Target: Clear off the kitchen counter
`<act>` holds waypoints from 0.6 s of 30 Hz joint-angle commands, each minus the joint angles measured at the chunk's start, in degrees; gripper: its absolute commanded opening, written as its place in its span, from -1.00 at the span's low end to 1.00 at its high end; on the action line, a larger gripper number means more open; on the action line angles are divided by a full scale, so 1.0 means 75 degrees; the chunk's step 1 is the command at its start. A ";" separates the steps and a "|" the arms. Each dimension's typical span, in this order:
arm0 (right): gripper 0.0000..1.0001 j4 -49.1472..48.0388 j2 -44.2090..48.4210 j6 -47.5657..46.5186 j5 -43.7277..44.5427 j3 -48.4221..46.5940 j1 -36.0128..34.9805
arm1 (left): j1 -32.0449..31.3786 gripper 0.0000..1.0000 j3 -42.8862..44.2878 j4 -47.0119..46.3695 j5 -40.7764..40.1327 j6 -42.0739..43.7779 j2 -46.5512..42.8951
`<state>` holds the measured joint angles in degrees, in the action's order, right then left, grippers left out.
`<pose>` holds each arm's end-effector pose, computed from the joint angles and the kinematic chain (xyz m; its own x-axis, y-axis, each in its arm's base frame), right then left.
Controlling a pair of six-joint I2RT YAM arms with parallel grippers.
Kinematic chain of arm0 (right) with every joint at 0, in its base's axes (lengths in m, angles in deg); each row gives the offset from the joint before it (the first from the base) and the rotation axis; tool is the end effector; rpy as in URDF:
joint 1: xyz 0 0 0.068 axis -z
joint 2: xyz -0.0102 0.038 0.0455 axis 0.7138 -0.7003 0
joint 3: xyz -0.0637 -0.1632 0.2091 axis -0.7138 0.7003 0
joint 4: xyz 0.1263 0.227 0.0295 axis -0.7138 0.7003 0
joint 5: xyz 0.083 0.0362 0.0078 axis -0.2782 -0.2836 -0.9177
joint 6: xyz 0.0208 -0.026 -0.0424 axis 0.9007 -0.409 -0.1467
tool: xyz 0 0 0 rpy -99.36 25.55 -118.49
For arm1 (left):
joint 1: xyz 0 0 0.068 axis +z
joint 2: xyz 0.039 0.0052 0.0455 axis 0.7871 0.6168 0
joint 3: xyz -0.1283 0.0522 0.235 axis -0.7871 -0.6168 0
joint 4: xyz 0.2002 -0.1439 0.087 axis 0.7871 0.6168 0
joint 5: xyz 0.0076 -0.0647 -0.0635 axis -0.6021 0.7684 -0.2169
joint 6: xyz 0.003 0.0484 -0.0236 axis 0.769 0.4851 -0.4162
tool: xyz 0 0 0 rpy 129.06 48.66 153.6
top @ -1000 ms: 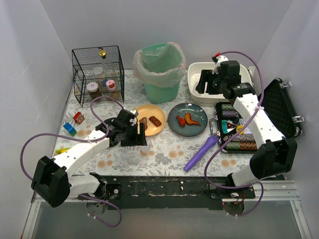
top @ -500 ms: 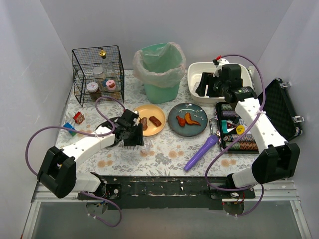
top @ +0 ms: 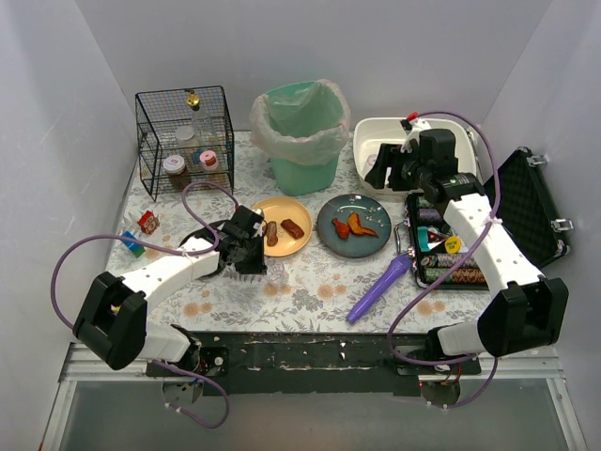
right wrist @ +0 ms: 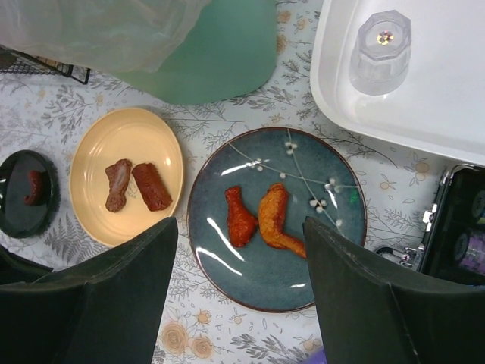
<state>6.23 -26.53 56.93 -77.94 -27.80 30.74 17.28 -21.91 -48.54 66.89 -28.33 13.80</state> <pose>0.3030 0.0863 0.3558 -0.5443 0.1148 -0.8310 -0.2646 0.9165 0.2999 0.2043 -0.1427 0.2038 -0.7986 -0.5910 -0.1135 -0.5026 0.7588 -0.4143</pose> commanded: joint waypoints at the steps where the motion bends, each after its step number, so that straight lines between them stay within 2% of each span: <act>1: 0.50 -0.0737 0.0455 0.0243 -0.0617 0.0248 -0.0006 | -0.0035 -1.00 0.0181 -0.0108 0.0067 0.0078 -0.0289; 7: 0.51 -0.2177 0.0994 0.1202 -0.2325 0.1137 -0.0006 | -0.0023 -1.00 0.0369 -0.1207 0.1284 -0.0004 -0.1752; 12: 0.52 -0.4122 0.1474 0.3053 -0.3663 0.2086 -0.0041 | 0.0012 -1.00 -0.0157 -0.3467 0.1976 -0.0822 -0.3113; 18: 0.57 -0.5447 0.2130 0.4623 -0.3864 0.2720 -0.0356 | 0.0024 -1.00 -0.0942 -0.6699 0.2751 -0.2450 -0.3255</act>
<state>-21.40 -14.33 80.58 -102.64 -9.05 29.91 17.31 -24.36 -79.25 82.11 -36.89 -11.58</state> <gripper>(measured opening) 0.777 0.043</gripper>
